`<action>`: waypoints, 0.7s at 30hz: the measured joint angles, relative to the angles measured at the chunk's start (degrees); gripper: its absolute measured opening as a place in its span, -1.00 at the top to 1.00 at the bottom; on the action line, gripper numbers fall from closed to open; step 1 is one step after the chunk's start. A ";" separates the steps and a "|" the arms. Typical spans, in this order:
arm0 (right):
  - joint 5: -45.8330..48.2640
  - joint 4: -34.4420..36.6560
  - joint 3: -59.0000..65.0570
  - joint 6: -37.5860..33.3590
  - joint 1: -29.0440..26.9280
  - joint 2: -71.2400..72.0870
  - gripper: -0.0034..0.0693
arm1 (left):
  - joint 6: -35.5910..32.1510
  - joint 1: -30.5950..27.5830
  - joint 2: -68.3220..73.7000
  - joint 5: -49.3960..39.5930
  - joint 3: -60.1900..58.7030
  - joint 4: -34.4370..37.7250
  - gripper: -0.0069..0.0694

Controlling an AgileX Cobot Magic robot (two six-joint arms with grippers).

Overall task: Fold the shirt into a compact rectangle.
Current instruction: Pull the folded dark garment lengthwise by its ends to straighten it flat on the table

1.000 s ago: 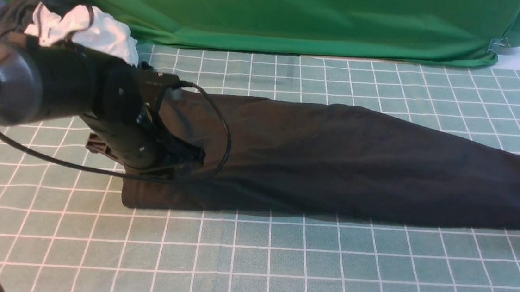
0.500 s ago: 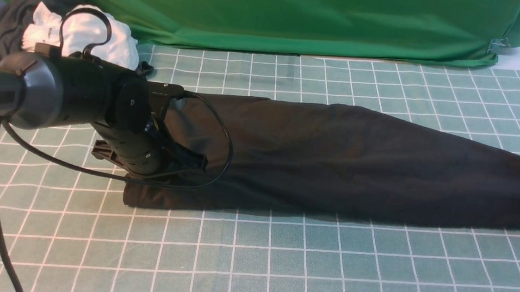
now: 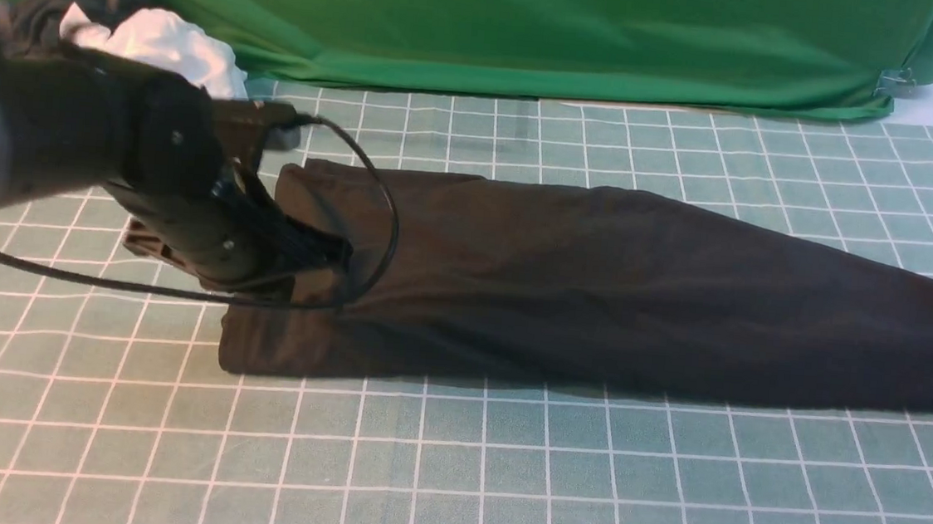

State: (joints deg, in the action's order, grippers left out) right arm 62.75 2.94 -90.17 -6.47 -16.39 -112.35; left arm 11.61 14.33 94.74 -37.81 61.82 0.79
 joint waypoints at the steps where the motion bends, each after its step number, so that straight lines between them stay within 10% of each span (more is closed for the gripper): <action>1: 0.31 0.25 0.00 -0.11 0.00 -0.40 -0.56 | 0.00 0.00 -1.97 -1.14 -0.18 0.36 0.80; 6: 0.41 1.70 0.00 -0.17 0.00 -4.14 -0.84 | -0.56 0.00 -7.04 -6.99 -0.43 0.75 0.80; 15: 0.41 3.07 0.00 -1.83 0.00 -9.38 -0.57 | -0.90 0.00 -10.90 -14.02 -0.43 1.58 0.80; 19: 0.34 4.42 0.00 -4.60 0.00 -9.76 -0.14 | -1.55 0.00 -11.24 -15.01 -0.43 1.65 0.80; 21: 0.40 4.95 0.00 -6.18 0.00 -10.03 0.39 | -1.57 0.00 -11.24 -15.31 -0.43 1.76 0.80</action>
State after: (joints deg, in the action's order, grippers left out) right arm 63.15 7.90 -90.17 -12.65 -16.39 -122.37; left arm 10.05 14.33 83.50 -53.12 61.39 2.56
